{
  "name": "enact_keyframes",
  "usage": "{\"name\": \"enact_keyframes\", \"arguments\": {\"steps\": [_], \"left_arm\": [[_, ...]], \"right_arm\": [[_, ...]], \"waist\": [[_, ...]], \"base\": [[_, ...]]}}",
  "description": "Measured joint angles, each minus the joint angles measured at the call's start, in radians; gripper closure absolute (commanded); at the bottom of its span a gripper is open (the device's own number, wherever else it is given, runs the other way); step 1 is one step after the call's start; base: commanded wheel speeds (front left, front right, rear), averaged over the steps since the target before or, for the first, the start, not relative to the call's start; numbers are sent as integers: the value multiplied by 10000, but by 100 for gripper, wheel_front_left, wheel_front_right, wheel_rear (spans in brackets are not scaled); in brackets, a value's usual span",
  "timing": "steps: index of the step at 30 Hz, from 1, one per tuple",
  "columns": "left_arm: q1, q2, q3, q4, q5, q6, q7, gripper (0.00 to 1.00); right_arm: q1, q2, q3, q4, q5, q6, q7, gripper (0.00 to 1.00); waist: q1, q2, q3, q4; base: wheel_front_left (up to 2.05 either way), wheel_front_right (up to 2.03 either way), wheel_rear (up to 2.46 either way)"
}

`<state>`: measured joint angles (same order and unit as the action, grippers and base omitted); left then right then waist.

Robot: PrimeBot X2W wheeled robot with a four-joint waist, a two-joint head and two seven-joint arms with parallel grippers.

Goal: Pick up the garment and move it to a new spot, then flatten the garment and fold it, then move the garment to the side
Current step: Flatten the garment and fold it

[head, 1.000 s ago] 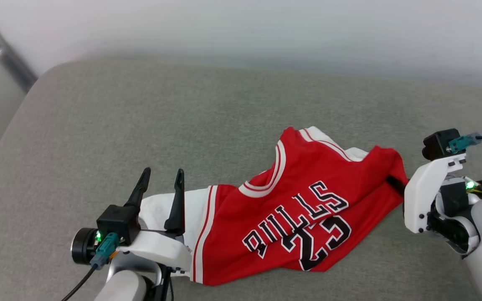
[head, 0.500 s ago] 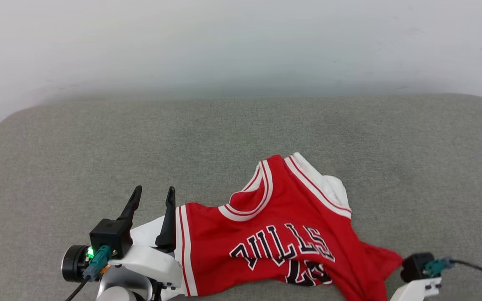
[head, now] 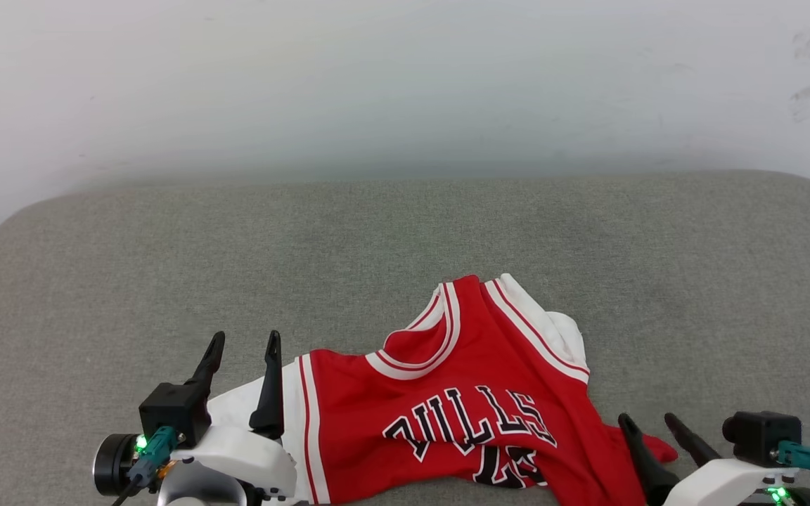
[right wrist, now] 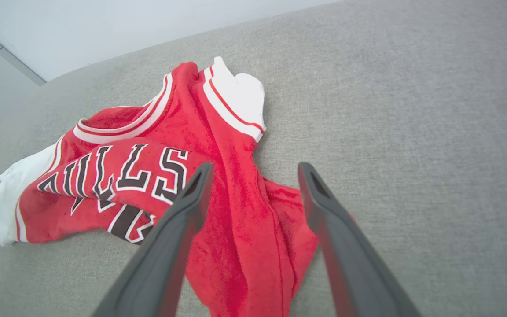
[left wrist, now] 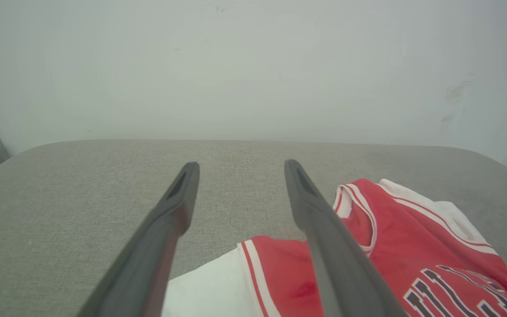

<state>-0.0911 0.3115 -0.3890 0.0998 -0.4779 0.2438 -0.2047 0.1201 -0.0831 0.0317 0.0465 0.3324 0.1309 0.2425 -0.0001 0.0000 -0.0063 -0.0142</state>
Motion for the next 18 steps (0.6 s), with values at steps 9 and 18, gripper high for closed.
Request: {"name": "enact_keyframes", "arguments": {"steps": [9, 18], "left_arm": [[3, 21, 12, -67, -19, 56, -8, 0], [-485, -81, -127, -171, 79, -6, -132, 0]], "right_arm": [[-1130, -410, -988, 451, 44, 0, 174, 0], [-3072, -1680, -573, 2138, 773, -2, 2805, 0]], "waist": [[1, 0, -22, 270], [1, 0, 655, 986]], "base": [[0, 0, 0], [0, 0, 0]]}}
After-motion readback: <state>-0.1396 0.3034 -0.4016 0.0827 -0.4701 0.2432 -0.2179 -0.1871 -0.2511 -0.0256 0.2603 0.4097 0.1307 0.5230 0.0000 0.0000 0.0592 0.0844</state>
